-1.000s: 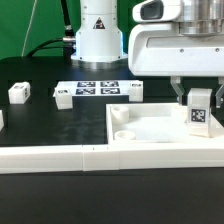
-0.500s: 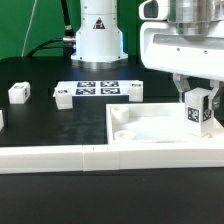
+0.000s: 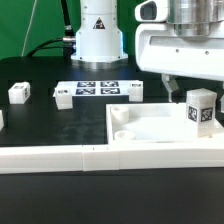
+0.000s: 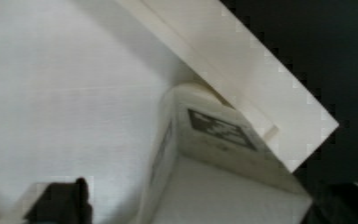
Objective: Assemble one leg
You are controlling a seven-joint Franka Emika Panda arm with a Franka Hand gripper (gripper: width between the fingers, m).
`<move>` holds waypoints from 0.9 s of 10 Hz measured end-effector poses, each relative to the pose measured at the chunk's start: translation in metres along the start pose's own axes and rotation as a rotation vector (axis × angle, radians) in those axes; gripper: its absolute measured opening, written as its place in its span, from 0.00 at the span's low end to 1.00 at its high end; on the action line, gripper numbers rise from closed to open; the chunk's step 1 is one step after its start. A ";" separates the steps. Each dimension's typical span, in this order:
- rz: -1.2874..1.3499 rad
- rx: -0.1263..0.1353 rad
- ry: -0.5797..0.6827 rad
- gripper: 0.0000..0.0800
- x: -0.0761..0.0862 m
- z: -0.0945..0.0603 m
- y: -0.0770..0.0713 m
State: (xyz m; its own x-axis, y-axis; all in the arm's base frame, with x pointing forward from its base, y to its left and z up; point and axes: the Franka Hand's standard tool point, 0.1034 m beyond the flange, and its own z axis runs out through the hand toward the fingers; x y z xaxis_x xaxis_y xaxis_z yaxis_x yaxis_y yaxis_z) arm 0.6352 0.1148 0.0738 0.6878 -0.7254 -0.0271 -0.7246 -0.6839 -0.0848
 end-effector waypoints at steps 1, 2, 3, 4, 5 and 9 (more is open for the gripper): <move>-0.134 -0.010 -0.008 0.80 -0.001 0.000 -0.001; -0.293 -0.018 -0.018 0.80 0.000 0.000 -0.002; -0.443 -0.026 -0.025 0.81 0.003 0.000 -0.004; -0.574 -0.033 -0.030 0.81 0.004 0.001 -0.006; -0.674 -0.031 -0.029 0.81 0.005 0.001 -0.006; -0.968 -0.028 -0.033 0.64 0.006 0.002 -0.004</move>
Offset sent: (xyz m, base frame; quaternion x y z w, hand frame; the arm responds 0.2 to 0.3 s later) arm 0.0197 0.0007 -0.0017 -0.0488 -0.0172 -0.3504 0.9352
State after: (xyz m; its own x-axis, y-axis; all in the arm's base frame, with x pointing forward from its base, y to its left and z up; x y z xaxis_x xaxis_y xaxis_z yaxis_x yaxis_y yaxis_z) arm 0.6426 0.1130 0.0721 0.9878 0.1551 0.0137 0.1557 -0.9859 -0.0612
